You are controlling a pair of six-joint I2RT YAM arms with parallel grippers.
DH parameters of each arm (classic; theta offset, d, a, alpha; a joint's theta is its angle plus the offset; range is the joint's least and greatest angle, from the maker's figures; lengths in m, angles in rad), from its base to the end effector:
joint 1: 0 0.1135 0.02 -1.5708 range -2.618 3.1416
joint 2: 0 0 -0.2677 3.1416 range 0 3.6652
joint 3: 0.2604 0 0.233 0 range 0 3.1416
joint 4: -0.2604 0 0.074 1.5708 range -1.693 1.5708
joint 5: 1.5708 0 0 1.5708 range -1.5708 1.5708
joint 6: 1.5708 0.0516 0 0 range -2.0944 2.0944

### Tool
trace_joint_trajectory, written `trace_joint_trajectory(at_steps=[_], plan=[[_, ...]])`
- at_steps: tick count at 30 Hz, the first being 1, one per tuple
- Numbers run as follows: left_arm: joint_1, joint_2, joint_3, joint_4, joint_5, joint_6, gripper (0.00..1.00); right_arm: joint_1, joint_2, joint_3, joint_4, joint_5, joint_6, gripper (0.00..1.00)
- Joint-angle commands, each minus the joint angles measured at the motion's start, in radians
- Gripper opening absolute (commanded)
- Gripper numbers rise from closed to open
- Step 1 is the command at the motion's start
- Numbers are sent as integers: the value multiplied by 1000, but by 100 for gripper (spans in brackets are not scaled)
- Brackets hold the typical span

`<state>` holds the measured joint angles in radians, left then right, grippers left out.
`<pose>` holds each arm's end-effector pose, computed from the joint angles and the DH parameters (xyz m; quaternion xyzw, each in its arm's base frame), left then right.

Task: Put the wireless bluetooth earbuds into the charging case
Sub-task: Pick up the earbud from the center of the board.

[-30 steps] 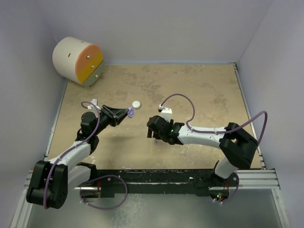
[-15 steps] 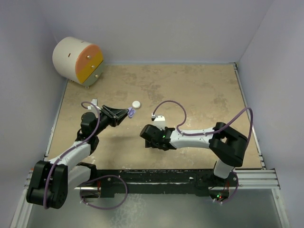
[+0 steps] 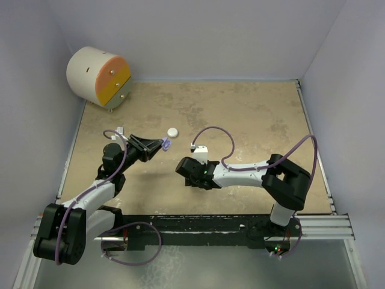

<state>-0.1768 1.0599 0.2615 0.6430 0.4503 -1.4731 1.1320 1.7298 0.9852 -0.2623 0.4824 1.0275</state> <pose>0.2010 -0.0587 0.2090 -0.3315 0.6781 -0.5806 0.3054 0.1630 0.2909 0.1682 0.0177 0.9349 0.1301 0.3297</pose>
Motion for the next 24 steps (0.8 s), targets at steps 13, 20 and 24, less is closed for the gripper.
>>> trace_joint_trajectory(at_steps=[13, 20, 24], plan=[[10, -9, -16, 91, 23, 5, 0, 7, 58, -15, -78, -7, 42, 42], [14, -8, -20, 95, 28, 2, 0, 7, 76, -15, -87, -3, 46, 35], [16, -8, -20, 97, 30, 1, 0, 6, 89, -11, -90, -3, 43, 32]])
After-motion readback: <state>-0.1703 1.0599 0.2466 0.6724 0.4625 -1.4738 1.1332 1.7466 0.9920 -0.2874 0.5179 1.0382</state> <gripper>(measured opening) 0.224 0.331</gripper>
